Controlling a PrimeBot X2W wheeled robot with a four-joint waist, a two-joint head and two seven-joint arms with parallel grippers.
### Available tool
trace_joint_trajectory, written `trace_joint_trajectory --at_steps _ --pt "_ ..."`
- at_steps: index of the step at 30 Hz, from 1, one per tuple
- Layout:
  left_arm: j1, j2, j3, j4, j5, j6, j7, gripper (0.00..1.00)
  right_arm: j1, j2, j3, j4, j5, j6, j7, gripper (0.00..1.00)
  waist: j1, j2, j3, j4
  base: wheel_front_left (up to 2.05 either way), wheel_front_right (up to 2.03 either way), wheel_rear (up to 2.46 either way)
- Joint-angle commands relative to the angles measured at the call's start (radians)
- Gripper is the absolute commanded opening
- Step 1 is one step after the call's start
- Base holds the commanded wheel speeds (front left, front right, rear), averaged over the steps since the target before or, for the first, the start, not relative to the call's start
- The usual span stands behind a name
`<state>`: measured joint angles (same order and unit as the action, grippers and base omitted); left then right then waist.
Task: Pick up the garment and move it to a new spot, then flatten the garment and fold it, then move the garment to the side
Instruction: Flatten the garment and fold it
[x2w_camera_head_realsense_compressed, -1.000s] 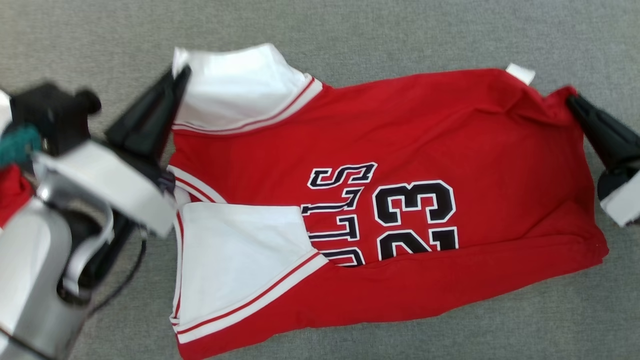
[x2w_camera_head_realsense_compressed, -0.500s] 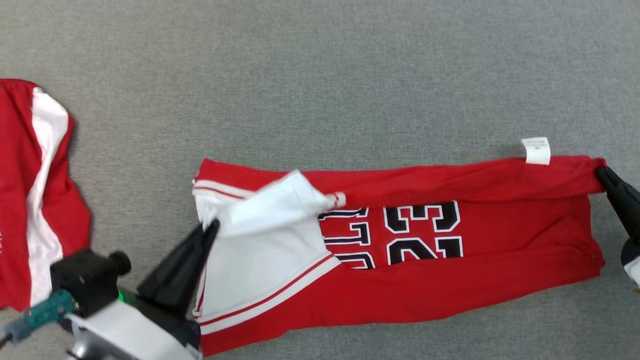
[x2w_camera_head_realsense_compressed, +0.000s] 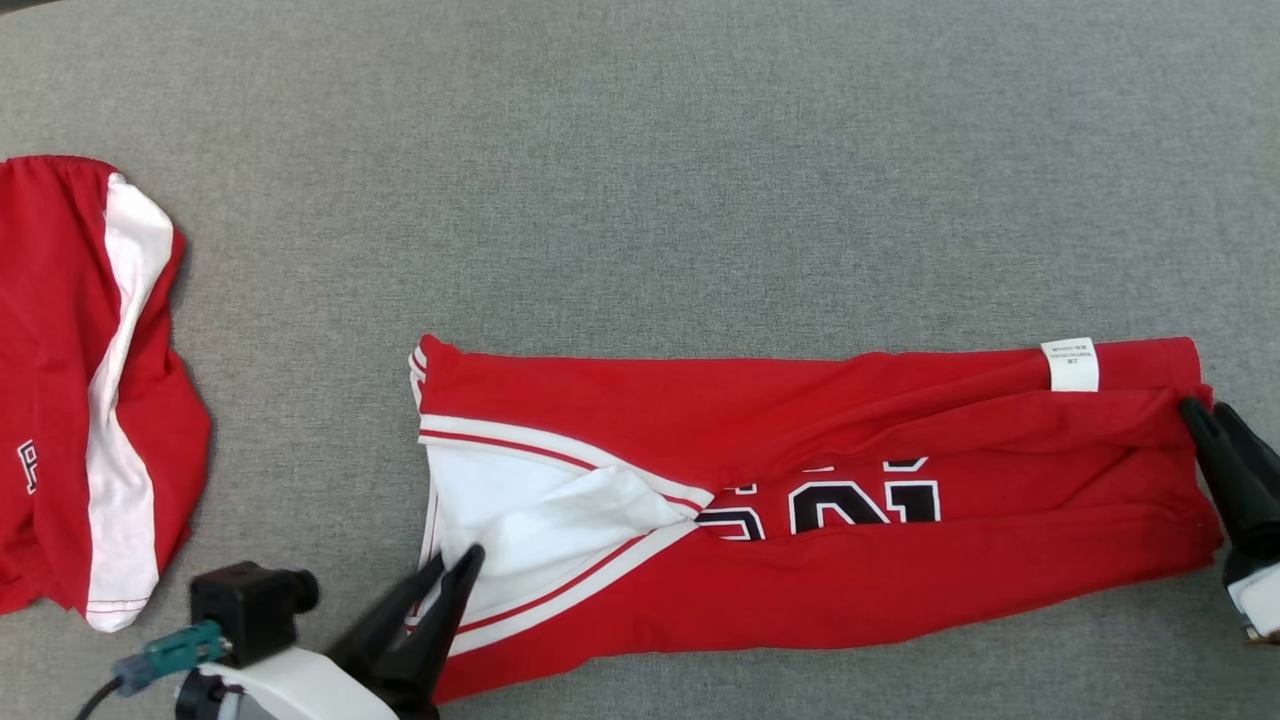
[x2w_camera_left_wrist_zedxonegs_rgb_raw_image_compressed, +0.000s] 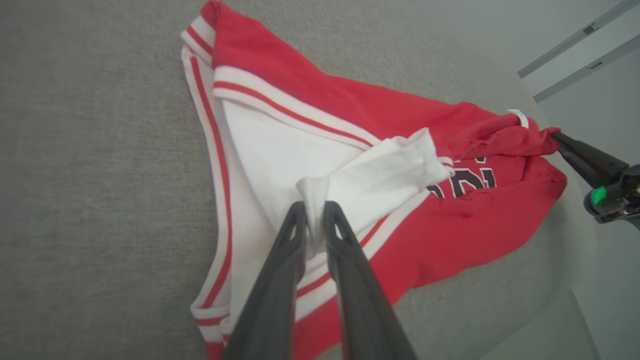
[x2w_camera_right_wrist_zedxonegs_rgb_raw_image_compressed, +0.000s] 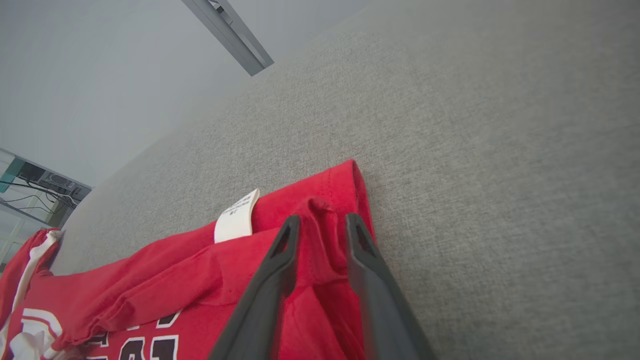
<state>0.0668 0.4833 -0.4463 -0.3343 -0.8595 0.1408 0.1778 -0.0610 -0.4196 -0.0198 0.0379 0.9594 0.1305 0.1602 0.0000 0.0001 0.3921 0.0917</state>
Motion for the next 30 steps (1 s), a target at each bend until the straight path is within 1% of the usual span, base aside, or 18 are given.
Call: trace_joint_trajectory --at_steps 1,3,5,8,10,12,14,20,21,22,23,25,27,30 --pt "-0.026 -0.011 0.018 0.008 0.005 0.002 -0.028 1.00 0.021 0.011 -0.016 -0.006 -0.005 0.000 -0.020 1.00 0.0000 -0.0001 -0.003 -0.002 0.00 0.00 0.00" --pt "-0.027 -0.015 0.026 0.019 0.013 -0.004 -0.055 1.00 0.041 0.035 -0.044 -0.018 -0.014 0.000 -0.050 1.00 0.0000 -0.0001 -0.009 -0.005 0.00 0.00 0.00" --pt "-0.047 -0.022 0.047 0.016 0.027 -0.001 -0.092 1.00 0.053 0.065 -0.080 -0.038 -0.030 0.000 -0.097 1.00 0.0000 -0.0001 -0.015 -0.012 0.00 0.00 0.00" --pt "-0.068 -0.045 0.087 0.001 0.040 0.015 -0.155 1.00 0.049 0.115 -0.126 -0.081 -0.080 0.000 -0.177 1.00 0.0000 -0.0001 -0.023 -0.030 0.00 0.00 0.00" --pt "-0.092 -0.060 0.119 -0.009 0.055 0.031 -0.203 1.00 0.032 0.148 -0.146 -0.114 -0.129 0.000 -0.221 1.00 0.0000 -0.0001 -0.030 -0.042 0.00 0.00 0.00" --pt "-0.119 -0.070 0.125 -0.009 0.072 0.038 -0.221 1.00 0.010 0.178 -0.161 -0.139 -0.198 0.000 -0.251 1.00 0.0000 -0.0001 -0.038 -0.054 0.00 0.00 0.00" --pt "-0.164 -0.080 0.147 -0.003 0.103 0.064 -0.250 1.00 -0.010 0.209 -0.169 -0.157 -0.273 0.000 -0.268 1.00 0.0000 -0.0001 -0.045 -0.064 0.00 0.00 0.00" --pt "-0.276 -0.115 0.159 0.085 0.214 0.143 -0.321 1.00 -0.067 0.276 -0.121 -0.190 -0.481 0.000 -0.274 1.00 0.0000 -0.0001 -0.063 -0.080 0.00 0.00 0.00" --pt "-0.286 -0.117 0.153 0.105 0.228 0.145 -0.331 1.00 -0.070 0.280 -0.108 -0.189 -0.514 0.001 -0.272 1.00 0.0000 -0.0001 -0.066 -0.081 0.00 0.00 0.00" --pt "-0.294 -0.132 0.146 0.121 0.226 0.140 -0.343 1.00 -0.070 0.280 -0.098 -0.186 -0.552 0.000 -0.271 1.00 0.0000 -0.0001 -0.069 -0.082 0.00 0.00 0.00" --pt "-0.305 -0.137 0.144 0.136 0.237 0.138 -0.358 1.00 -0.072 0.294 -0.084 -0.182 -0.559 0.000 -0.275 1.00 0.0000 -0.0001 -0.072 -0.084 0.00 0.00 0.00" --pt "-0.312 -0.139 0.138 0.167 0.255 0.133 -0.381 1.00 -0.066 0.299 -0.063 -0.165 -0.612 0.000 -0.279 1.00 0.0000 -0.0001 -0.078 -0.084 0.00 0.00 0.00" --pt "-0.314 -0.143 0.135 0.180 0.266 0.133 -0.391 1.00 -0.064 0.309 -0.054 -0.158 -0.612 0.000 -0.285 1.00 0.0000 -0.0001 -0.080 -0.084 0.00 0.00 0.00" --pt "-0.299 -0.132 0.131 0.228 0.297 0.133 -0.408 1.00 -0.057 0.322 -0.040 -0.128 -0.636 0.000 -0.299 1.00 0.0000 -0.0001 -0.089 -0.085 0.00 0.00 0.00"
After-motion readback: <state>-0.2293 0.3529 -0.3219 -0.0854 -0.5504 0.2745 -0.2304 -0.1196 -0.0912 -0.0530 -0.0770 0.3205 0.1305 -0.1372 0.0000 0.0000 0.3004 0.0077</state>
